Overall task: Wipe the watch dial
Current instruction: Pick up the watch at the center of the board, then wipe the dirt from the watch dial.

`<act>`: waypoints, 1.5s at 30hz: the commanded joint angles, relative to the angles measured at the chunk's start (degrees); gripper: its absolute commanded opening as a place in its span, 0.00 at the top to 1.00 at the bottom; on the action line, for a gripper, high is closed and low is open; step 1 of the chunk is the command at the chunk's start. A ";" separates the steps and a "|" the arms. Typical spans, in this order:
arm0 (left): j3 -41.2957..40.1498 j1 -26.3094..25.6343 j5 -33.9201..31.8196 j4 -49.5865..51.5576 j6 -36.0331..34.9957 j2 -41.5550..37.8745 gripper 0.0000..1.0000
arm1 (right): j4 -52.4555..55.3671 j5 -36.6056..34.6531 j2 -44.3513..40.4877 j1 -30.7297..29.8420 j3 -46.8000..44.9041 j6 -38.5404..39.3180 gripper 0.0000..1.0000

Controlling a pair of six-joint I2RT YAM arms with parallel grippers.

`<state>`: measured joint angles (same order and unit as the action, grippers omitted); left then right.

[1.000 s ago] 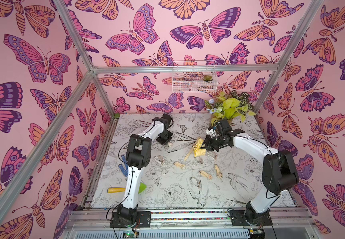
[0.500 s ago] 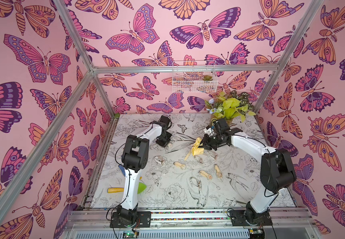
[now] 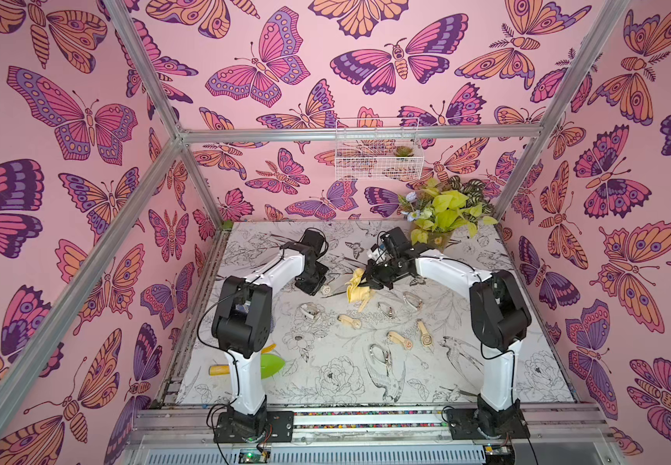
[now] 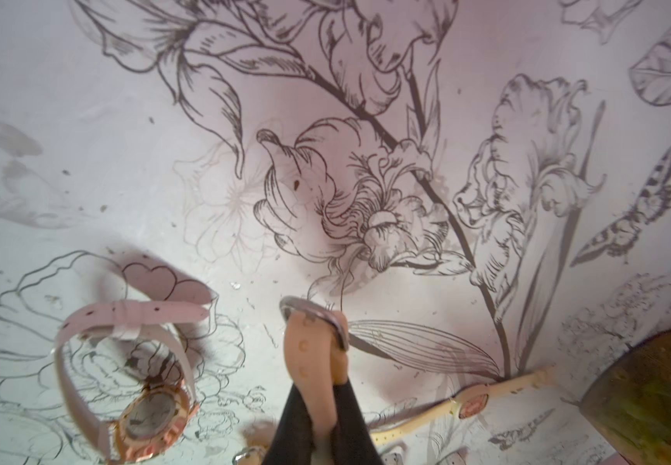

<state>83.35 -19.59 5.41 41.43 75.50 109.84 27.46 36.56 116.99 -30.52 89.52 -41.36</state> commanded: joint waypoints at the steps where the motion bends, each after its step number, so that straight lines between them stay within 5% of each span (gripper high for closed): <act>1: -2.52 0.43 -1.15 -1.32 0.94 -2.21 1.00 | -1.34 1.76 2.40 -1.98 3.47 -2.72 1.00; 29: -10.52 -0.09 6.23 -7.77 3.05 -11.01 1.00 | -6.44 3.92 18.46 -7.91 19.53 -11.92 1.00; 37: -11.93 0.84 5.63 -8.23 3.34 -14.40 1.00 | -7.24 3.08 20.97 -4.66 24.58 -15.28 1.00; 45: -12.42 3.70 5.09 -8.26 2.41 -15.71 1.00 | -8.76 2.82 14.02 0.53 16.88 -14.03 1.00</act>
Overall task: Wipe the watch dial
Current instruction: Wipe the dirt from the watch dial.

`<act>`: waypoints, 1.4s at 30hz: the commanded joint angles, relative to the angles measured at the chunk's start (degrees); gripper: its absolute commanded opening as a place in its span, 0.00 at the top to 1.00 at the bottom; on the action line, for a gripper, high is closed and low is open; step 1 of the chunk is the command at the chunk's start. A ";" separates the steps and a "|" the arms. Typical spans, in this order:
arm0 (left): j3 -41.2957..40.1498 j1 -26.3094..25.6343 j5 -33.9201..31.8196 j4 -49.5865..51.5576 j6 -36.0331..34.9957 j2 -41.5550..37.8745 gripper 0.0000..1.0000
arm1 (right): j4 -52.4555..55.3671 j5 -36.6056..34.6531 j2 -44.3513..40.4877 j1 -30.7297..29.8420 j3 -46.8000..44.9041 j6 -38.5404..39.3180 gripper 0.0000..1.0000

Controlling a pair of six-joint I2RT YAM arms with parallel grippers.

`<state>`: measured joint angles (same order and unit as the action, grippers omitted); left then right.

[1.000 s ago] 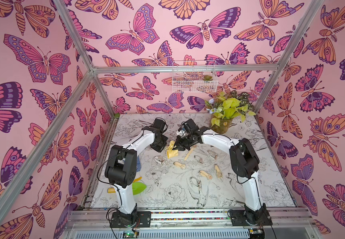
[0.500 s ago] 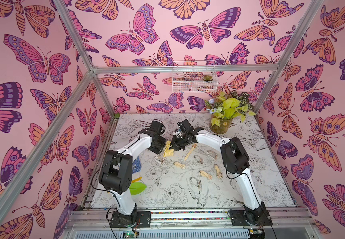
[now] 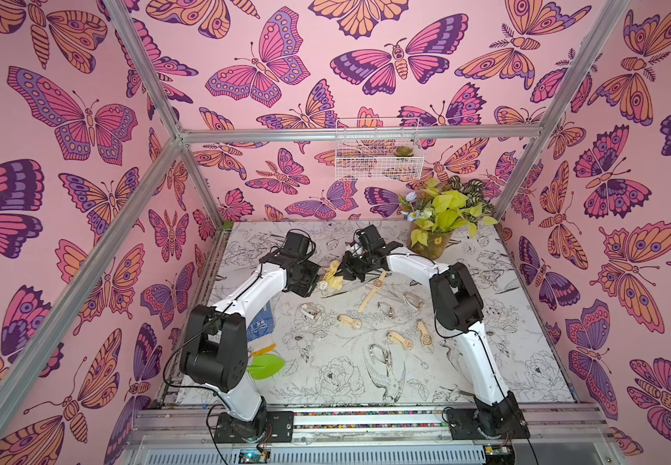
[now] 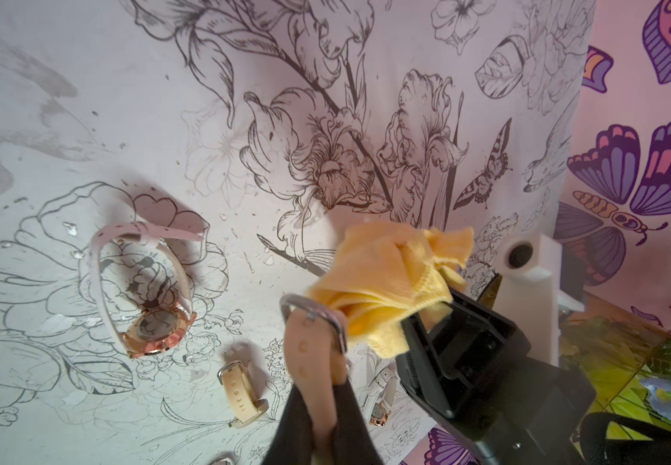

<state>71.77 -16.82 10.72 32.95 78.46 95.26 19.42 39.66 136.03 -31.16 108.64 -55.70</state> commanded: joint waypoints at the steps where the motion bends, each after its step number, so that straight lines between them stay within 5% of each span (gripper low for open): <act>1: -0.80 1.15 -0.26 0.24 -0.62 -1.07 1.00 | -0.36 -0.28 -5.75 1.36 -3.13 0.88 1.00; 18: -2.23 3.06 0.09 -2.91 -2.39 2.48 1.00 | 2.22 -1.08 -16.11 -5.58 -13.55 6.09 1.00; 42: -8.94 2.45 5.26 -10.80 1.75 -0.66 1.00 | -1.15 0.95 0.56 -10.65 4.57 -2.05 1.00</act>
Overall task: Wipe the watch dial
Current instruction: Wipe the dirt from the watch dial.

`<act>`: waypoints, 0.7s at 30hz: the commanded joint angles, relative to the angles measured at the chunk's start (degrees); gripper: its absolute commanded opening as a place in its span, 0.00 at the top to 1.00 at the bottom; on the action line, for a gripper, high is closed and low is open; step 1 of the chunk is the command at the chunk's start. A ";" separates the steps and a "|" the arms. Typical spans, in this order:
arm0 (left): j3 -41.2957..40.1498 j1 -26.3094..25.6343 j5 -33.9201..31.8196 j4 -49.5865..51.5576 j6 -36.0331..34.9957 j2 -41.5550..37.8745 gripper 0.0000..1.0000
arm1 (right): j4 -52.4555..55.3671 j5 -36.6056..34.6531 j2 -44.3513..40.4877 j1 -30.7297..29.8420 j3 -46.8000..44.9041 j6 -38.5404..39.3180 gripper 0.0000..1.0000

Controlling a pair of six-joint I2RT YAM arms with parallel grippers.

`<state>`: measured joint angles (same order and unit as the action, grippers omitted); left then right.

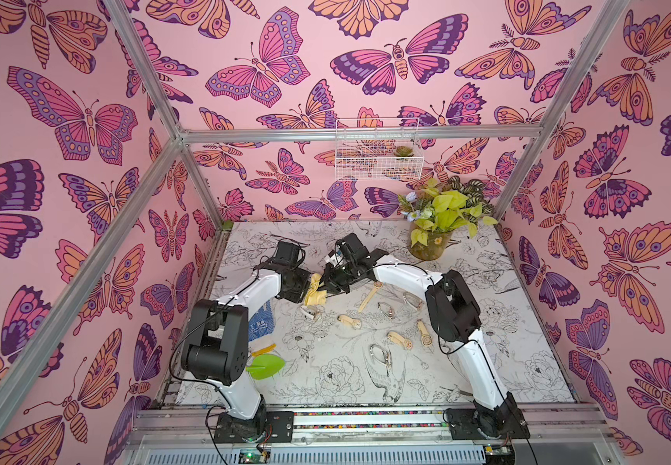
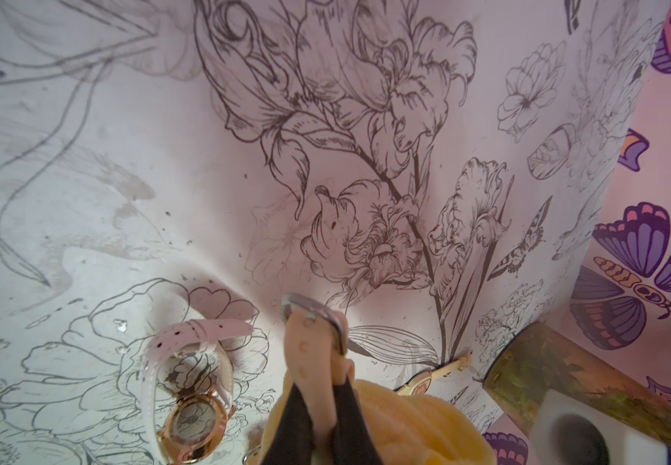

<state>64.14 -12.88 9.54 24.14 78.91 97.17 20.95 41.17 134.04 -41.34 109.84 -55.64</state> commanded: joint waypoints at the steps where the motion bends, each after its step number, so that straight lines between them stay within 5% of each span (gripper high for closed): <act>1: -1.70 -1.50 6.62 -2.37 1.63 -2.75 1.00 | -2.67 -0.45 3.22 -0.33 4.40 -2.57 1.00; 13: -3.49 -0.46 6.81 -2.70 1.33 -4.32 1.00 | -5.66 -0.30 5.06 7.76 10.31 -8.61 1.00; 21: -3.93 1.62 7.01 -3.07 1.07 -4.40 1.00 | -7.36 -0.16 -2.10 13.19 1.03 -6.89 1.00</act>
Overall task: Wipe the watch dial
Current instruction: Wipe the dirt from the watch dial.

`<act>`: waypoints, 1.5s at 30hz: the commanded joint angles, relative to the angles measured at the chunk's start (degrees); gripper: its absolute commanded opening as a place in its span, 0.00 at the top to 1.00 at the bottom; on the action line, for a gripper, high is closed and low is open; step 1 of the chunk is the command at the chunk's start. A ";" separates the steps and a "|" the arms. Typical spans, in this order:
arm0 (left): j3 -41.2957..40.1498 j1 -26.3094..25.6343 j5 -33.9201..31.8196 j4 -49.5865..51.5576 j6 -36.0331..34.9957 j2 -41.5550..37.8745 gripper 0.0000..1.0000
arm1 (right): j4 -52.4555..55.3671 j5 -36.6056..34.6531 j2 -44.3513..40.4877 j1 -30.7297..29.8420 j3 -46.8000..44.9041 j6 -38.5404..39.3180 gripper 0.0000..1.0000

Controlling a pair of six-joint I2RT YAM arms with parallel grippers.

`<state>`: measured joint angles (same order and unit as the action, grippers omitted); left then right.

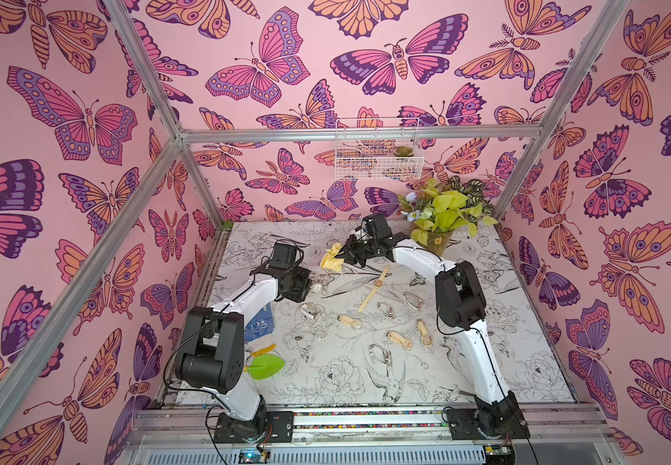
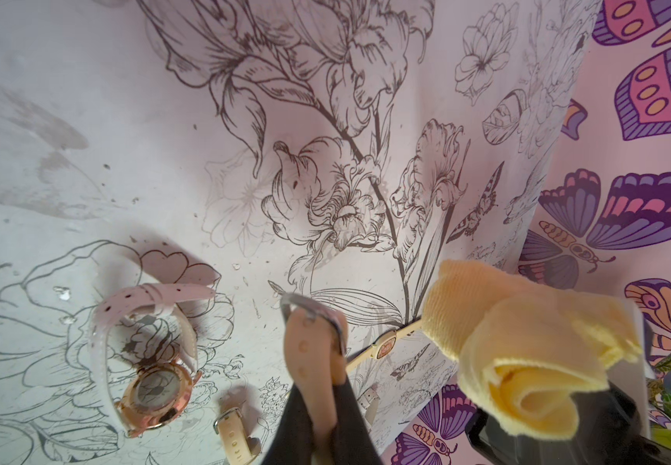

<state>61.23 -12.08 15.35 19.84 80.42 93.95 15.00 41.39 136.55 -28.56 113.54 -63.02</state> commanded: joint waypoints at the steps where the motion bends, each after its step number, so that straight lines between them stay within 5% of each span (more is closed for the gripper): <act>1: -0.94 1.04 1.25 1.18 -0.44 -1.07 1.00 | -1.02 -0.30 -5.58 0.58 -3.86 1.27 1.00; 20: 0.91 1.48 1.87 -0.51 -0.11 1.70 1.00 | 4.35 -0.08 -13.80 -6.78 -16.59 11.76 1.00; 45: -3.43 0.31 4.59 -6.57 5.67 -0.42 1.00 | -0.02 1.71 2.72 -12.84 0.57 3.77 1.00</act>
<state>59.20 -10.39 14.26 15.57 84.09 94.80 17.50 43.79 137.69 -40.51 111.09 -57.52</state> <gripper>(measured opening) 0.091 0.119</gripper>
